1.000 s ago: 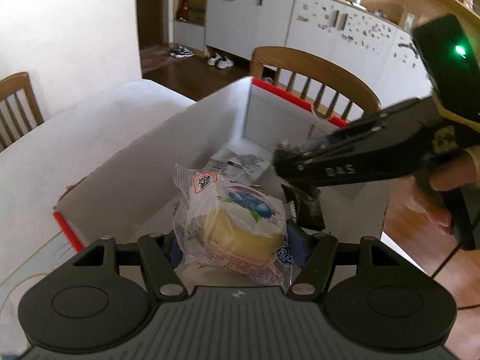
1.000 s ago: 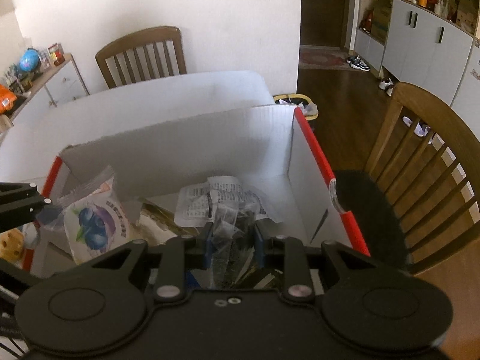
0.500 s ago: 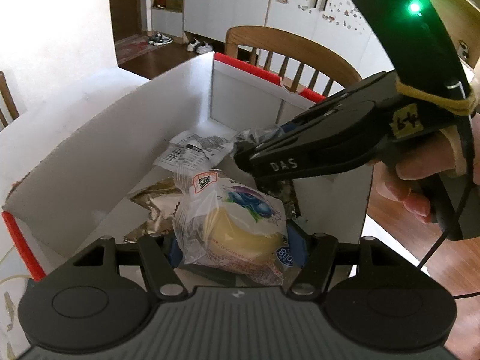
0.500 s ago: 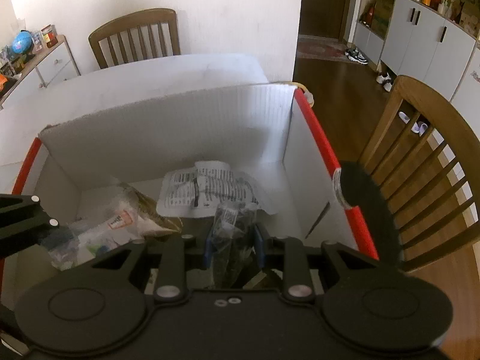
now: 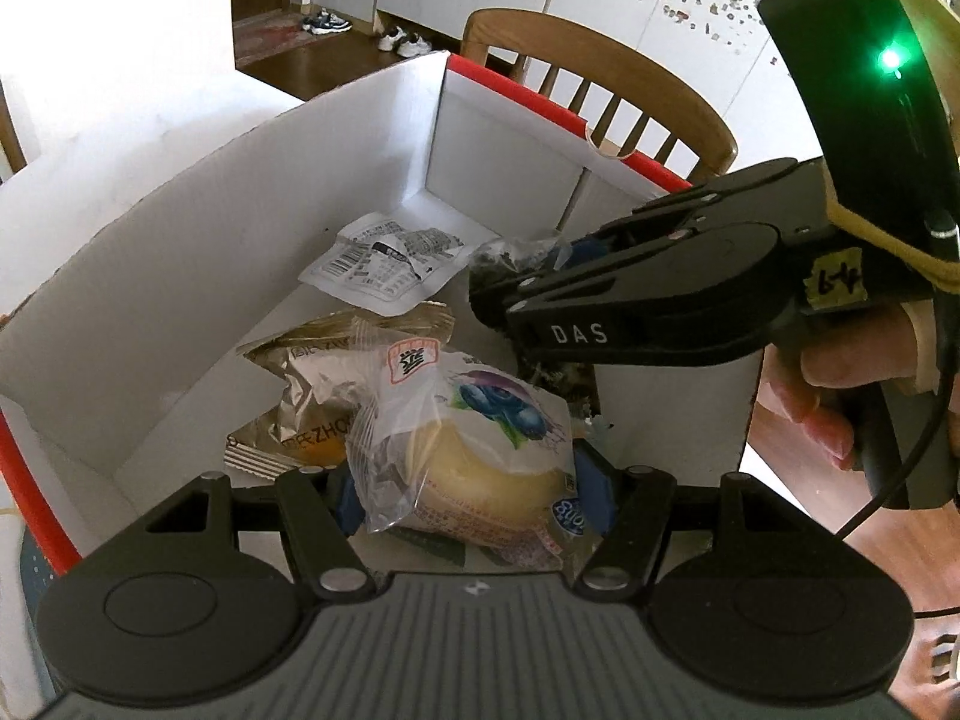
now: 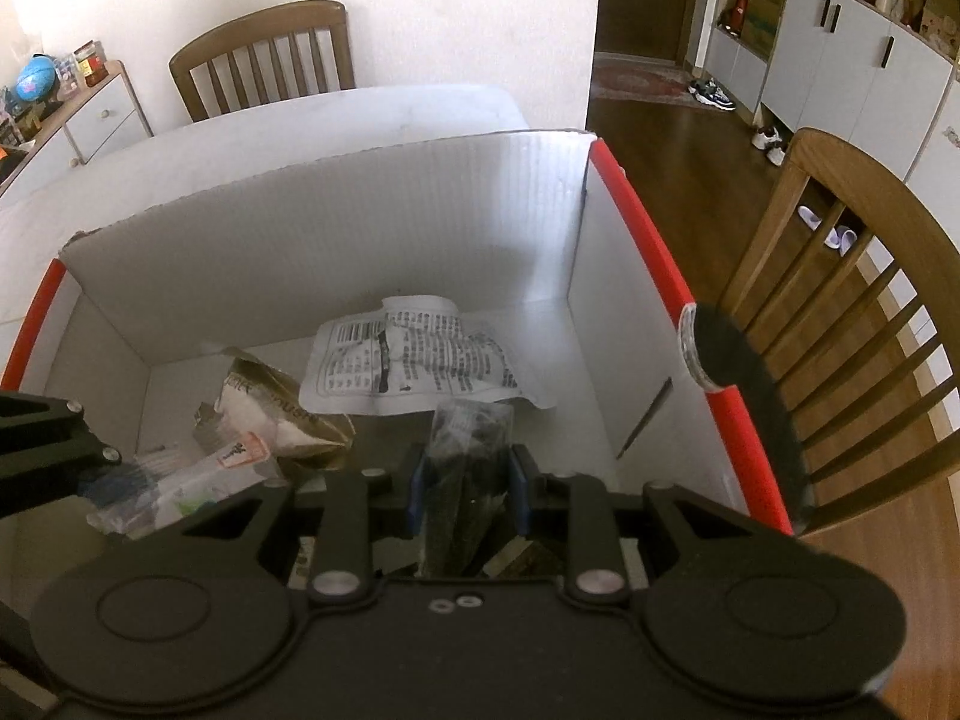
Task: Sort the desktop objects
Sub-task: 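Carry the dark snack bag and bread bag over the red shoebox, then open both grippers to drop the snack bag and bread bag into the shoebox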
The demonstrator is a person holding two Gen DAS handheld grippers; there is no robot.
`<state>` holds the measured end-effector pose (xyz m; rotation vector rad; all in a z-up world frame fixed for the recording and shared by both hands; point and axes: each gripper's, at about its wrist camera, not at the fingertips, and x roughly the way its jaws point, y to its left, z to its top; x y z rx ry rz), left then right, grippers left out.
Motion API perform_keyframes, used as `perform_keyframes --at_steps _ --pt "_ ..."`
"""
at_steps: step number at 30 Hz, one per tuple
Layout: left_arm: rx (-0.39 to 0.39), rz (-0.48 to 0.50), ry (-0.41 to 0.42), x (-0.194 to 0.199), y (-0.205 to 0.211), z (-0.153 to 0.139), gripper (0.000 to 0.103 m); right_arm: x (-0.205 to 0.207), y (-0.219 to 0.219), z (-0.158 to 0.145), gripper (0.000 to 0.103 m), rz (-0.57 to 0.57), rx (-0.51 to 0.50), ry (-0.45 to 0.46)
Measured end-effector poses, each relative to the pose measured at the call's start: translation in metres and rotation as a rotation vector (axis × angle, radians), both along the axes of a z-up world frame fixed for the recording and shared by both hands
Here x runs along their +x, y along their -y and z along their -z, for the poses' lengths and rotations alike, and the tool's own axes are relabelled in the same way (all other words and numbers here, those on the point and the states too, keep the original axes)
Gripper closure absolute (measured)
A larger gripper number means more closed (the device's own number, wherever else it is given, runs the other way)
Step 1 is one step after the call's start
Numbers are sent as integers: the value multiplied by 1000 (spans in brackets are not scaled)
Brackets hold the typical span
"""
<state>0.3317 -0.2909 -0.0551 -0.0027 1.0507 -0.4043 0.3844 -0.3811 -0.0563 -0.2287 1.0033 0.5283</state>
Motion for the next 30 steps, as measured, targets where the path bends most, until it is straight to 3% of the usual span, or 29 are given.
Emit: perform_keyframes --at_steps 5,9,30 --pt "-6 -20 6 0 -2 -2 34 1 1 1 73 -2 1 -8" --pt "-11 -36 21 -2 -5 -5 25 0 3 1 71 -1 8 -16" --pt "-41 -51 113 -30 -16 -32 25 -22 8 -35 68 3 41 22"
